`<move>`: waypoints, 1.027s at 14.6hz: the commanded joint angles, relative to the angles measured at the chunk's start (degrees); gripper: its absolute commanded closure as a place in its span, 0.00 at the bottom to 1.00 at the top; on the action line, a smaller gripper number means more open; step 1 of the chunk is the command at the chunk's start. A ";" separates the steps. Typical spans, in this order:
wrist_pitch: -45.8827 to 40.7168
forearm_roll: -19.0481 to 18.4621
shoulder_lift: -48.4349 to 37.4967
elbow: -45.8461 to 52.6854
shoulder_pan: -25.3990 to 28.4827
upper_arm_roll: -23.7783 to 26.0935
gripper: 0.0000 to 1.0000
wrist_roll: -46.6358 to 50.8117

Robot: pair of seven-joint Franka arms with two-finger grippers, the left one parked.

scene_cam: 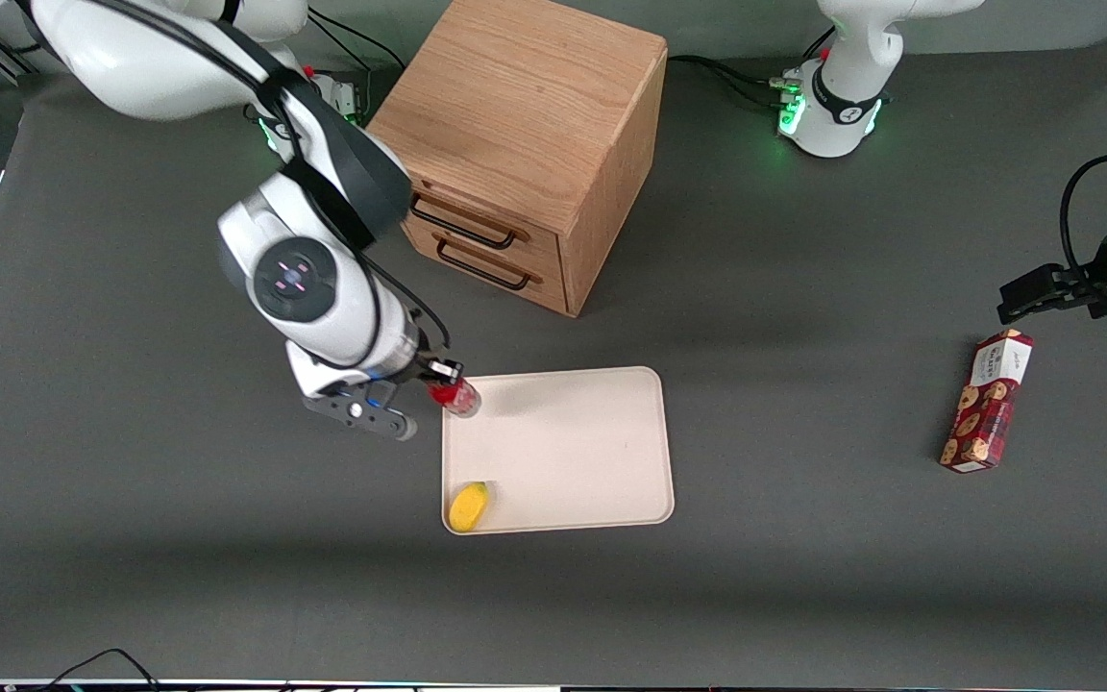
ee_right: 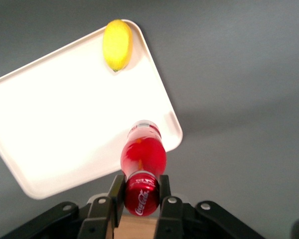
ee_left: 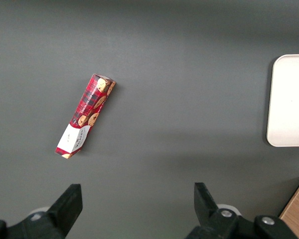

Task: Place coke bottle on tray

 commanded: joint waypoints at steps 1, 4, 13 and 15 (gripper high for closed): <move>4.41 -4.51 0.77 -3.78 -0.21 1.19 0.97 4.67; 6.54 -7.59 1.22 -5.82 -0.04 1.19 0.26 6.70; -18.92 -2.01 -14.74 5.70 -4.15 1.38 0.00 -18.64; -25.08 5.55 -23.00 5.08 -5.05 -8.06 0.00 -30.60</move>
